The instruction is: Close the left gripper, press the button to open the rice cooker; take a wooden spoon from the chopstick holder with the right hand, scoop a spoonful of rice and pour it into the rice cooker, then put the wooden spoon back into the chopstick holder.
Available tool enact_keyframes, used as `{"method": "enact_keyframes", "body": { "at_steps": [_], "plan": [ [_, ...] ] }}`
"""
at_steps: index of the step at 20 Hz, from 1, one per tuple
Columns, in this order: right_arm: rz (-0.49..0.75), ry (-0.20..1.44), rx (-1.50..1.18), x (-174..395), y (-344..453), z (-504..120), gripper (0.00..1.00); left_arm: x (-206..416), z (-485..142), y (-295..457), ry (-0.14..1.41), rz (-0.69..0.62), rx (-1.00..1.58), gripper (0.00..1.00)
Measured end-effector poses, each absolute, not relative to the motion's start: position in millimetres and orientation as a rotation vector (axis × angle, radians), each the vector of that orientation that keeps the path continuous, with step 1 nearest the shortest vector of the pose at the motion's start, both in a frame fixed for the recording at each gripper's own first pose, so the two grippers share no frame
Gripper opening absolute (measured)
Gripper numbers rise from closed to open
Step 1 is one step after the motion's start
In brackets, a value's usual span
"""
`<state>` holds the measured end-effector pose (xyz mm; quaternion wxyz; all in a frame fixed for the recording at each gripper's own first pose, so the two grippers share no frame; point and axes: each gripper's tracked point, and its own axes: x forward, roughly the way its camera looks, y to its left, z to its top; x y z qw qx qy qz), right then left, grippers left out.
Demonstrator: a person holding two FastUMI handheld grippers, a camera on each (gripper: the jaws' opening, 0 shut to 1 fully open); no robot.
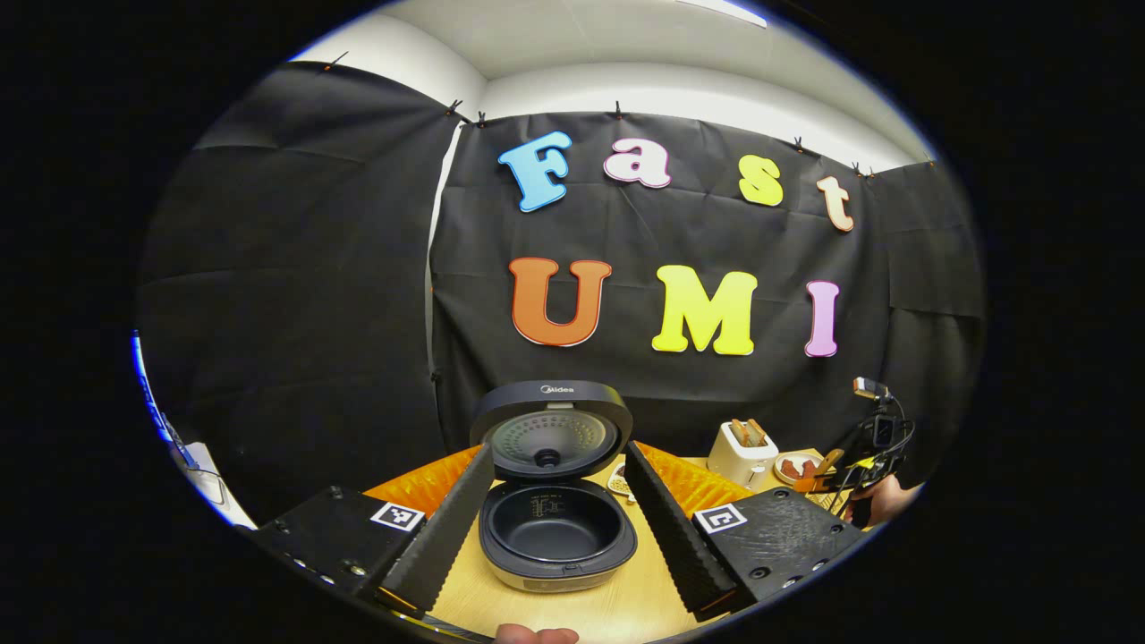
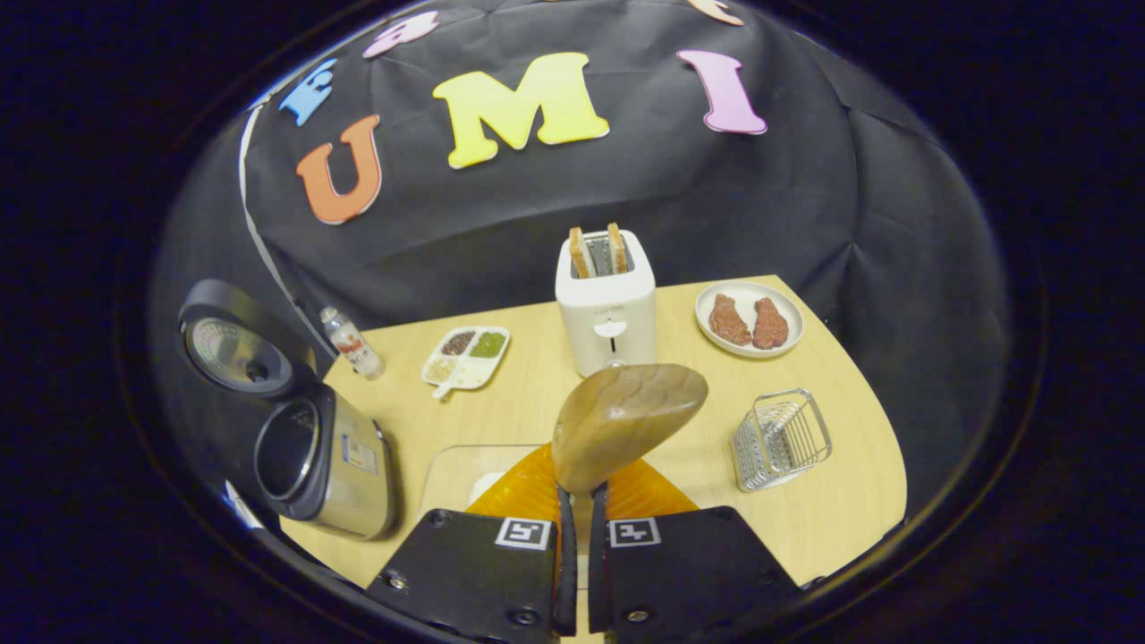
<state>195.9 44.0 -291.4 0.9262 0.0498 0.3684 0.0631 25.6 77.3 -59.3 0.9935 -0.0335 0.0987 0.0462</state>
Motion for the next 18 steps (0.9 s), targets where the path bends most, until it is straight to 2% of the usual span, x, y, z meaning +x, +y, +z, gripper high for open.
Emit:
{"method": "enact_keyframes", "body": {
  "at_steps": [4,9,12,18],
  "plan": [
    [0.092,0.756,-0.046,198.8,43.6,-321.7,0.10,18.5,-63.7,86.4,0.216,0.115,-0.053,0.94],
    [0.106,0.698,-0.216,200.6,65.9,-344.1,0.10,9.2,-72.4,91.5,0.246,0.130,-0.033,0.95],
    [0.183,0.713,-0.186,192.6,97.1,-352.5,0.10,6.3,-72.9,96.2,0.254,0.145,-0.033,0.94],
    [0.235,0.782,0.054,181.6,122.4,-357.7,0.10,-1.1,-79.9,100.0,0.272,0.169,-0.043,0.94]
  ]
}}
